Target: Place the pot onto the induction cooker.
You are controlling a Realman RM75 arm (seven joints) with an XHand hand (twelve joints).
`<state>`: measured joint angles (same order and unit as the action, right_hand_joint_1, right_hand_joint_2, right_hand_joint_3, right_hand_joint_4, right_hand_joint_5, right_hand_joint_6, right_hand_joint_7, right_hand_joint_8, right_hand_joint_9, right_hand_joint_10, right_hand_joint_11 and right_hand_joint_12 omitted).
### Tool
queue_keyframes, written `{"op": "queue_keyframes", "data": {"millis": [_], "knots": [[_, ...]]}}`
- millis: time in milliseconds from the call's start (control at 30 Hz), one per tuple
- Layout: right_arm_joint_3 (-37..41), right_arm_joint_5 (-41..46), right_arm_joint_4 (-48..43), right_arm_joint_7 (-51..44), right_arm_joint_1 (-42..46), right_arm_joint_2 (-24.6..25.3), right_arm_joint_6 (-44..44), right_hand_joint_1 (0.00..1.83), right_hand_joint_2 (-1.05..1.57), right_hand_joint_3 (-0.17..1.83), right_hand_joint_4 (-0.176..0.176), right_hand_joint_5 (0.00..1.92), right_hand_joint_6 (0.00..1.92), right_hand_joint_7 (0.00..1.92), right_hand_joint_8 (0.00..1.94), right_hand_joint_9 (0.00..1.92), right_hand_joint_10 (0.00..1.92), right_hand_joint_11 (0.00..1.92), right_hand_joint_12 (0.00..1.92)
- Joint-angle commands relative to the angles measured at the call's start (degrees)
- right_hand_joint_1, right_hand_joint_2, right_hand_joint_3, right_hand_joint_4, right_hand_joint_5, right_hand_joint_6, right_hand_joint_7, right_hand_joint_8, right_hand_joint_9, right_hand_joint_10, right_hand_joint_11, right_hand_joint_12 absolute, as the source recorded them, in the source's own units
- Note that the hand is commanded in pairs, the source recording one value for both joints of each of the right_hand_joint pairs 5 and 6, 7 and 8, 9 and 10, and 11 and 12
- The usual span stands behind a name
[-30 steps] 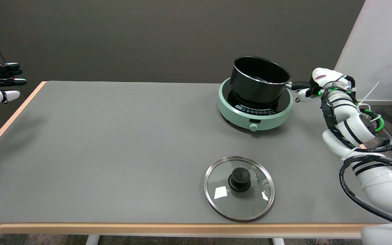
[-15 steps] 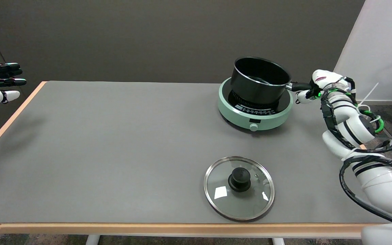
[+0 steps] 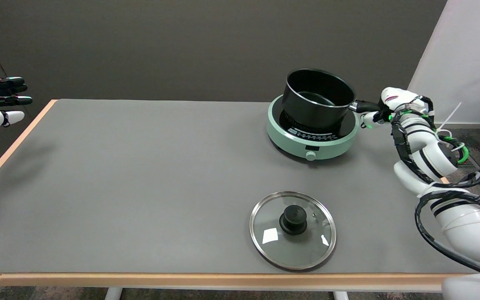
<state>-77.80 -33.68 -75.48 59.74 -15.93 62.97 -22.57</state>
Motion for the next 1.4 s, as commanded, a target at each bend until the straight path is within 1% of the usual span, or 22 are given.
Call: {"op": "queue_keyframes", "data": {"millis": [33,100,233,533,667,733,800,867,900,933,1033,1067,1133,1233,1300,1333,1367,1400], "knots": [[-0.10,-0.32,-0.29,0.01,0.42,0.10,0.01,0.81,1.57,0.42,-0.111,1.47,1.47,1.47,1.47,1.47,1.47,1.47,1.47],[-0.10,-0.32,-0.34,0.01,0.47,0.10,0.01,0.80,1.57,0.45,-0.113,1.42,1.42,1.42,1.42,1.42,1.42,1.42,1.42],[-0.15,-0.40,-0.75,-0.05,0.69,0.10,0.01,0.78,1.57,0.45,-0.115,1.43,1.43,1.43,1.43,1.43,1.43,1.43,1.43],[0.38,-0.40,-3.84,-0.47,1.81,0.10,-0.37,0.75,1.57,0.49,-0.106,1.39,1.39,1.39,1.39,1.39,1.39,1.39,1.39],[0.54,-0.40,-5.16,-0.50,2.63,0.10,-0.74,0.72,1.57,0.53,-0.096,1.37,1.37,1.37,1.37,1.37,1.37,1.37,1.37],[0.62,-0.40,-5.65,-0.55,2.92,0.10,-0.93,0.71,1.54,0.59,-0.084,1.35,1.35,1.35,1.35,1.35,1.35,1.35,1.35],[0.62,-0.40,-6.15,-0.55,3.24,0.10,-1.12,0.72,1.39,0.72,-0.063,1.31,1.31,1.31,1.31,1.31,1.31,1.31,1.31],[0.62,-0.40,-6.86,-0.55,3.56,0.10,-1.35,0.77,1.12,0.99,-0.035,1.26,1.26,1.26,1.26,1.26,1.26,1.26,1.26],[0.65,-0.40,-7.18,-0.55,3.72,0.10,-1.38,0.79,0.98,1.12,-0.026,1.24,1.24,1.24,1.24,1.24,1.24,1.24,1.24],[0.76,-0.40,-7.64,-0.67,3.88,0.10,-1.43,0.82,0.81,1.29,-0.015,1.20,1.20,1.20,1.20,1.20,1.20,1.20,1.20],[1.08,-0.40,-8.52,-1.71,4.36,0.10,-1.43,0.89,0.42,1.71,0.000,1.10,1.10,1.10,1.10,1.10,1.10,1.10,1.10],[1.21,-0.40,-8.78,-1.94,4.52,0.10,-1.43,0.91,0.32,1.80,0.000,1.07,1.07,1.07,1.07,1.07,1.07,1.07,1.07],[1.34,-0.40,-9.32,-1.99,4.95,0.10,-1.67,0.92,0.16,1.83,-0.001,1.01,1.01,1.01,1.01,1.01,1.01,1.01,1.01],[1.34,-0.40,-10.01,-1.99,5.32,0.10,-2.21,0.96,0.06,1.83,-0.009,0.95,0.95,0.95,0.95,0.95,0.95,0.95,0.95],[1.34,-0.40,-10.41,-1.99,5.56,0.10,-2.42,0.99,-0.06,1.83,-0.017,0.88,0.88,0.88,0.88,0.88,0.88,0.88,0.88],[1.34,-0.40,-10.65,-1.99,5.72,0.10,-2.50,1.01,-0.12,1.83,-0.118,0.81,0.81,0.81,0.81,0.81,0.81,0.81,0.81],[1.37,-0.40,-10.83,-1.99,5.85,0.10,-2.55,1.03,-0.17,1.83,-0.176,0.76,0.76,0.76,0.76,0.76,0.76,0.76,0.76],[1.45,-0.40,-10.97,-2.02,5.96,0.10,-2.58,1.05,-0.19,1.83,-0.176,0.69,0.69,0.69,0.69,0.69,0.69,0.69,0.69]]}}
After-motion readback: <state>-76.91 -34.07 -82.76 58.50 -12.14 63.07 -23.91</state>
